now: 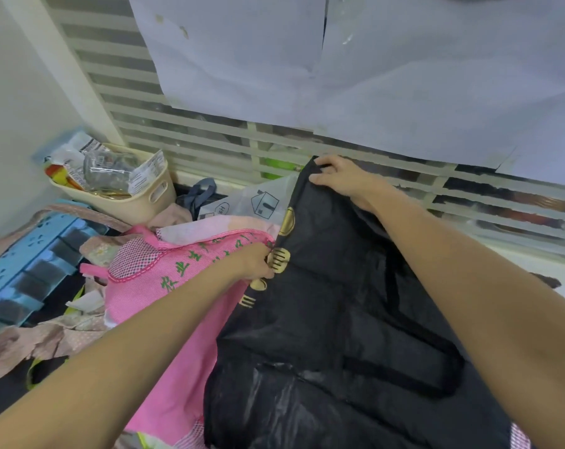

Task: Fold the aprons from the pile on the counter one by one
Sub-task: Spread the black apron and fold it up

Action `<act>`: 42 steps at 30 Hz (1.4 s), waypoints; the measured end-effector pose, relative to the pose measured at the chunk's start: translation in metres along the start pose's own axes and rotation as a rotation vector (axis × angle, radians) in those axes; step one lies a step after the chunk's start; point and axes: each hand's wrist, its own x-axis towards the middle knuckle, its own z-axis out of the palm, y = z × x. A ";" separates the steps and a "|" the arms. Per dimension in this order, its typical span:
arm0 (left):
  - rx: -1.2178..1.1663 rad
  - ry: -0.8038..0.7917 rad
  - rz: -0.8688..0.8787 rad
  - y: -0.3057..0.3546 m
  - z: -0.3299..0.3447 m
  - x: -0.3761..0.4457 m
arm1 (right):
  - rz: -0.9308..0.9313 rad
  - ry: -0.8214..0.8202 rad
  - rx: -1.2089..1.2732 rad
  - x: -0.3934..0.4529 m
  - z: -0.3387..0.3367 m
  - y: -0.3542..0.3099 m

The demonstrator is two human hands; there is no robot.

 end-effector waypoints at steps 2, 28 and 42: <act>0.006 -0.001 -0.023 -0.007 -0.002 0.001 | 0.027 -0.009 -0.314 0.003 0.010 0.010; 0.278 0.222 0.048 -0.044 0.045 -0.019 | 0.287 -0.322 -0.929 -0.035 0.084 0.127; 0.498 0.095 -0.208 -0.020 0.040 -0.005 | 0.137 0.159 -0.940 -0.018 0.014 0.140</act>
